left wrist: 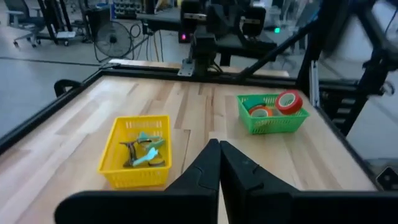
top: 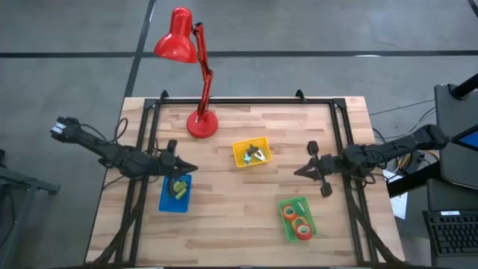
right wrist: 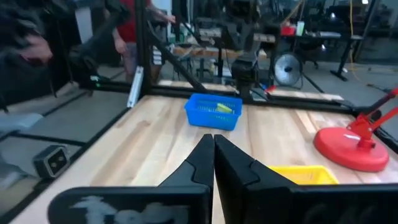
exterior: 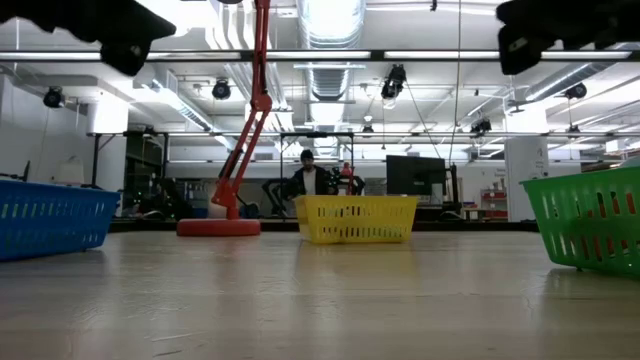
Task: Pick and place Stapler, Stapler remover, tape
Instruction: Return to Home Position
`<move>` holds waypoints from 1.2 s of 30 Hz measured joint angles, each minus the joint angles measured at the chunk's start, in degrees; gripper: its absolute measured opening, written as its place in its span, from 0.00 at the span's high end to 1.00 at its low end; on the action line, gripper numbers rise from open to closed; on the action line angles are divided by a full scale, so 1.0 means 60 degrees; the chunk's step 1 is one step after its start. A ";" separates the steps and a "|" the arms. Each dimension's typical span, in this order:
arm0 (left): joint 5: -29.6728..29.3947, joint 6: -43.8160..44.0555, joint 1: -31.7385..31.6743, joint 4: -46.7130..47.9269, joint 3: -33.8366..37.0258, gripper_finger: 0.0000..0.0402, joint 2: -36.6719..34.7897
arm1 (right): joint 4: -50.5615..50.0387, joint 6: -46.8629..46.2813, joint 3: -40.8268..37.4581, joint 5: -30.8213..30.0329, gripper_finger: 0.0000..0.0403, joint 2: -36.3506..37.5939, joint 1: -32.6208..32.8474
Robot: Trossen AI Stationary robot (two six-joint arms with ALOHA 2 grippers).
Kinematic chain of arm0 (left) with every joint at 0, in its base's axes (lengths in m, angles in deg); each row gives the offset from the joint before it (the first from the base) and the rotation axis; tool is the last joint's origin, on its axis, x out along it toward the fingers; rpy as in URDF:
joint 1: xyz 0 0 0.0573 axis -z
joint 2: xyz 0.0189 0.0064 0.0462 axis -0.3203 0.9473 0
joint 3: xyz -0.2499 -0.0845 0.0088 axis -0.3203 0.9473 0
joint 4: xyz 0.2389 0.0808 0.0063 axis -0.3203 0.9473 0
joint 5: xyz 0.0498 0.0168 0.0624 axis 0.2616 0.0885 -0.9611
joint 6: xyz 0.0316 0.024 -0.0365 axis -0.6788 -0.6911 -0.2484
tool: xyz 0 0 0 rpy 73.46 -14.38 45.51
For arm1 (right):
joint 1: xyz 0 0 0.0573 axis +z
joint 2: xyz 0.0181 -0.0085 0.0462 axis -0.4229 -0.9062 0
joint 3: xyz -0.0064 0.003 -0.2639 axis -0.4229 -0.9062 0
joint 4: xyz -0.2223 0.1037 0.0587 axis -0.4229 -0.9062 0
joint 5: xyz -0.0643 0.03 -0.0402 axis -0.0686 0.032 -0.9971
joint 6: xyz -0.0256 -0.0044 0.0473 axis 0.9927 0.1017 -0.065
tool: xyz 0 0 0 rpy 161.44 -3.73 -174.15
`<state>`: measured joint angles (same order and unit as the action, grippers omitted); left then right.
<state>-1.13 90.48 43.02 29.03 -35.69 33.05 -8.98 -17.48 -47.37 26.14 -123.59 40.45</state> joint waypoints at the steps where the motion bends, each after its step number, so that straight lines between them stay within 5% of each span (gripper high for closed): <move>1: 0.0001 0.0091 0.0000 -0.0104 0.0257 0.98 -0.0303 | 0.0015 -0.0003 -0.0138 0.0037 0.98 0.0266 0.0009; 9: 0.0030 -0.0335 0.0000 -0.1660 0.2376 0.96 -0.2273 | -0.0048 -0.0032 -0.1079 0.0022 0.98 0.1808 0.0005; 23: 0.0603 -0.1351 0.0003 -0.0994 0.3664 0.98 -0.5788 | -0.0050 -0.0070 -0.1636 0.0709 0.98 0.2292 0.0005; 36: -0.1001 -0.1847 -0.0004 0.0030 0.3599 0.97 -0.5619 | 0.0004 0.0735 -0.1662 0.0686 0.98 0.2283 0.0005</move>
<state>-7.14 79.39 43.00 29.21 -14.09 -0.67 -8.95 -13.07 -57.34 30.26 -109.90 40.48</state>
